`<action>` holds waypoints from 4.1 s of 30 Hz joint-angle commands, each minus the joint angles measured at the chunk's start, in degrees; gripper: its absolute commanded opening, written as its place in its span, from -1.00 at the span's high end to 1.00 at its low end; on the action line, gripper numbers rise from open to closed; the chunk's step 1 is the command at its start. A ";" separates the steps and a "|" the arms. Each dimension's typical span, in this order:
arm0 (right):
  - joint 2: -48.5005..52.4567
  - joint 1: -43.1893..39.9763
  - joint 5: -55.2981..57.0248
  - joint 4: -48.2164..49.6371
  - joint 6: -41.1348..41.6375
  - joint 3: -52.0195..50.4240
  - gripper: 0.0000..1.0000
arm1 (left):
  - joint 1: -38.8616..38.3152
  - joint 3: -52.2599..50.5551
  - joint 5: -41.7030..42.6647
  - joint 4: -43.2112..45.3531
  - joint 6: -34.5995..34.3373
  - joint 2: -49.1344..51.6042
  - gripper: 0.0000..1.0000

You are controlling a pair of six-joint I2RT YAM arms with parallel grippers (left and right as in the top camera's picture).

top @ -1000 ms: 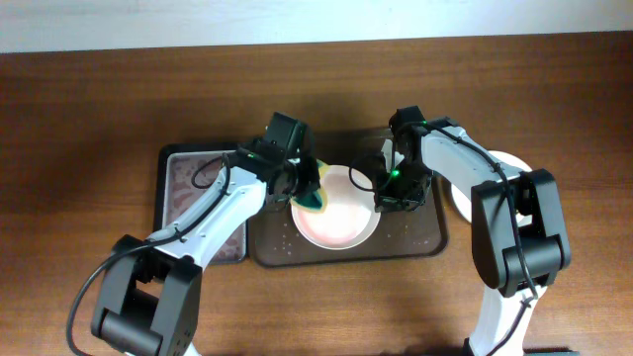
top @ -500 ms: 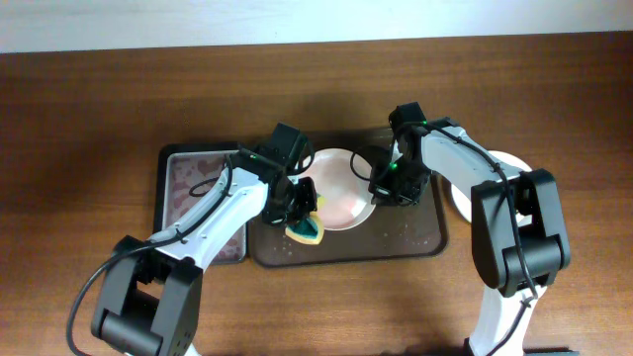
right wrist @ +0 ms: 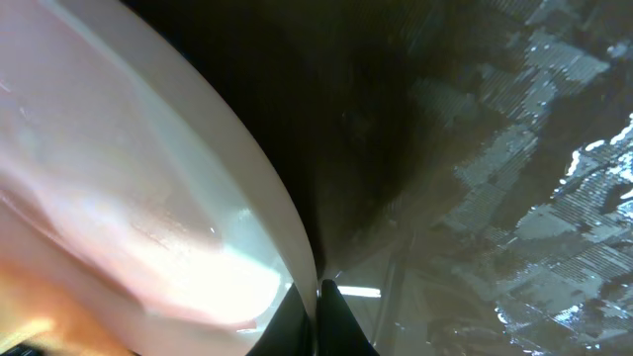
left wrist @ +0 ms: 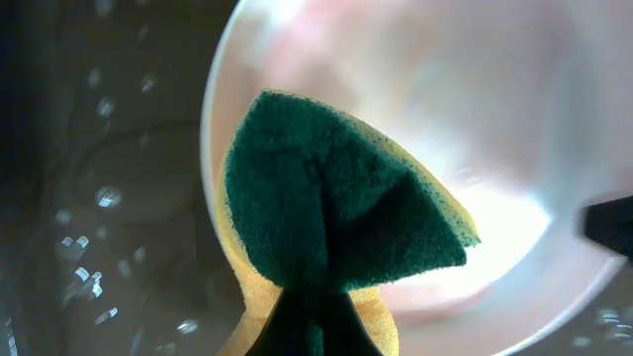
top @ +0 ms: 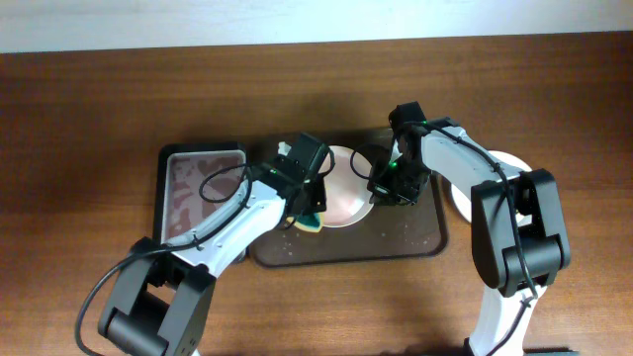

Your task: Clean dirty plates on tray and stack at the side

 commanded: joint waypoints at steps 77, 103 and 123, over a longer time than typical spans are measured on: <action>0.61 -0.24 1.38 -2.89 -0.46 -0.15 0.92 | -2.12 -15.93 -7.78 16.72 -27.04 -6.32 1.00; 0.61 -0.26 5.09 -3.93 -2.67 -0.15 0.77 | 3.15 -12.41 -5.62 20.31 -2.71 -12.48 1.00; -2.89 -2.32 5.73 -3.89 -18.53 -0.26 0.92 | 14.99 -12.39 2.51 1.09 13.38 -18.12 1.00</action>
